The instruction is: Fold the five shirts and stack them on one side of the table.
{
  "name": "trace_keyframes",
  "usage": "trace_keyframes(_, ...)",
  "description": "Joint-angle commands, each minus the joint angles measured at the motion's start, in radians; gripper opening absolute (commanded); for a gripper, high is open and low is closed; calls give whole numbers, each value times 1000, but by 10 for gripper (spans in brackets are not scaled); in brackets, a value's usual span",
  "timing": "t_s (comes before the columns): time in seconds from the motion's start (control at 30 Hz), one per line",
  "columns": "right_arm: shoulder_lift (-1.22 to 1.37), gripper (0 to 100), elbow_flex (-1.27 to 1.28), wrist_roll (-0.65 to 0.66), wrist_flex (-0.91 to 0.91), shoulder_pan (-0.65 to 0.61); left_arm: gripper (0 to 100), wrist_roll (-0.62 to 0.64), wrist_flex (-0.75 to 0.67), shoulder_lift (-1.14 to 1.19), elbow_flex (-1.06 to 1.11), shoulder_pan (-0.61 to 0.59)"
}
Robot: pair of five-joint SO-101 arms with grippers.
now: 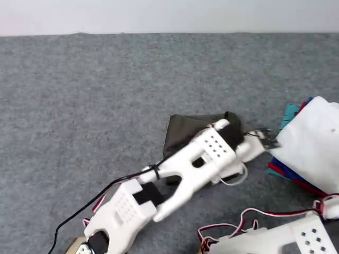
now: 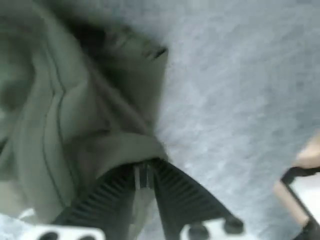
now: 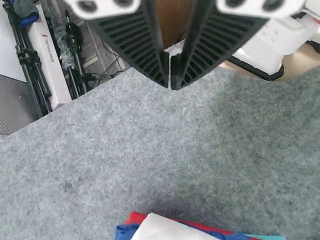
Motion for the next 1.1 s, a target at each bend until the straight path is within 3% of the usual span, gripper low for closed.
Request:
trace_keyframes(0.0,-13,9,-8,5,35,2,14,9,40,-100,-82,15)
trace_keyframes(0.27,-13,9,-8,9,35,2,14,0,34,-262,-31,-187)
trace_keyframes(0.4,-13,9,-8,5,33,1,14,-44,5,-247,2,-318)
trace_keyframes(0.53,-13,9,-8,5,33,1,14,-61,-97,-133,45,-365)
trace_keyframes(0.7,-13,9,-8,5,33,1,14,-60,-84,26,-44,-299)
trace_keyframes(1.07,-13,9,-8,5,33,1,14,-11,38,189,-470,-18)
